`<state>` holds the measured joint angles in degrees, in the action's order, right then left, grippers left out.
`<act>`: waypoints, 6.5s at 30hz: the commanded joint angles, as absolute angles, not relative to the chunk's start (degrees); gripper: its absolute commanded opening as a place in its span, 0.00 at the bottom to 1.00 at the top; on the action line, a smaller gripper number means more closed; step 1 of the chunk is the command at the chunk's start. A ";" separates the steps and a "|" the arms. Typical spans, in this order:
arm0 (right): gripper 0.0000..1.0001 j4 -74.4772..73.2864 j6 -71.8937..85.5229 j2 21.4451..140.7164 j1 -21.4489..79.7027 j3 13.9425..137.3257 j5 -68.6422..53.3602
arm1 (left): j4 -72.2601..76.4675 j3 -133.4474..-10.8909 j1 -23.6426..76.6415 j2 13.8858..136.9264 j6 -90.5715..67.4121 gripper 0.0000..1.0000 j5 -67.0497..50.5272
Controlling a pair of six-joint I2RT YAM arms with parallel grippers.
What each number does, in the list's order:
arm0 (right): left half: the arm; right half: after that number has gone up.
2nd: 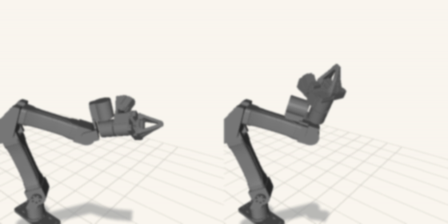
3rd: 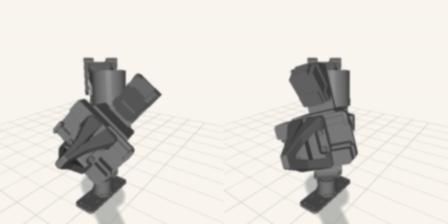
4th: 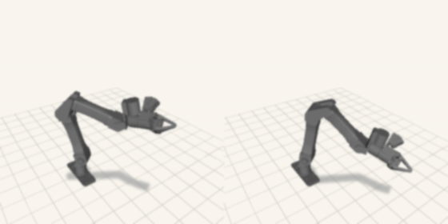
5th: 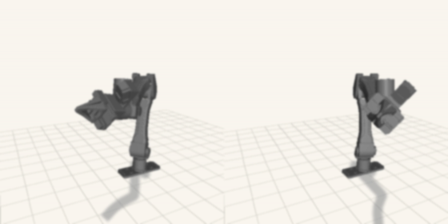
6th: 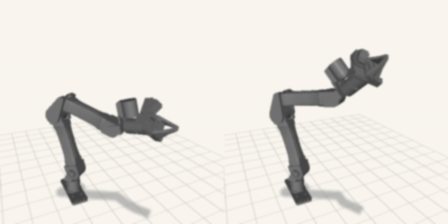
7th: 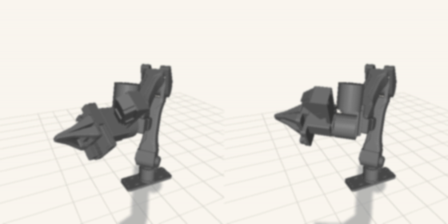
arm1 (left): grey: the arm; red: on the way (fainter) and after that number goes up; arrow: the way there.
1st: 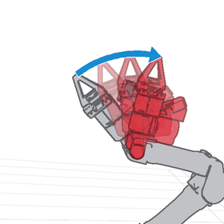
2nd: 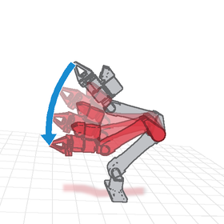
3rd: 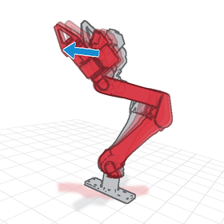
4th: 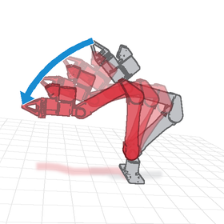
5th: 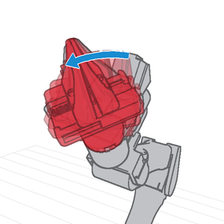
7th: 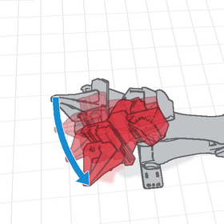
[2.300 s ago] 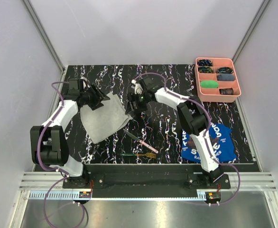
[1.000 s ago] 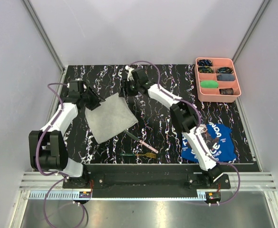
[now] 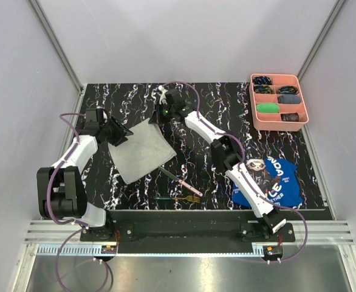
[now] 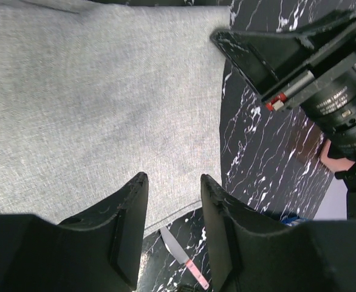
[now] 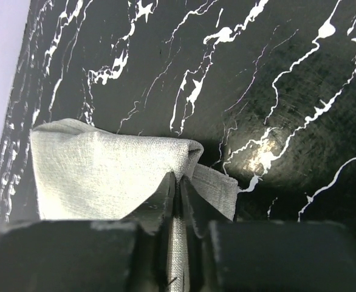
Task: Fold the napkin into a case and place the utensils inside
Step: Smooth out the lower triangle-folded napkin at the center of the board, then pick up the lower triangle-folded napkin from the center of the board.
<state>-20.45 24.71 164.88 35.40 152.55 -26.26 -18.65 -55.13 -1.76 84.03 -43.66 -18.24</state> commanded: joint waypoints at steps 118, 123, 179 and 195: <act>0.76 -39.11 21.26 144.94 29.71 140.02 -18.36 | -17.75 -63.46 -7.74 90.01 -41.66 0.48 -23.82; 0.79 -39.29 24.25 139.05 30.93 127.30 -20.48 | -17.40 -60.65 -7.65 85.35 -41.84 0.48 -26.89; 0.48 -53.96 11.34 147.74 58.27 147.03 4.58 | -18.90 -52.91 -28.65 84.81 -51.94 0.53 -30.23; 0.56 -53.35 11.34 151.18 61.17 148.45 4.48 | -17.58 -52.73 -29.44 87.36 -52.12 0.52 -32.87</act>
<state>-53.43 12.12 152.03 59.61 145.29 3.84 -19.62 -53.01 -29.32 86.70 -51.57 -30.68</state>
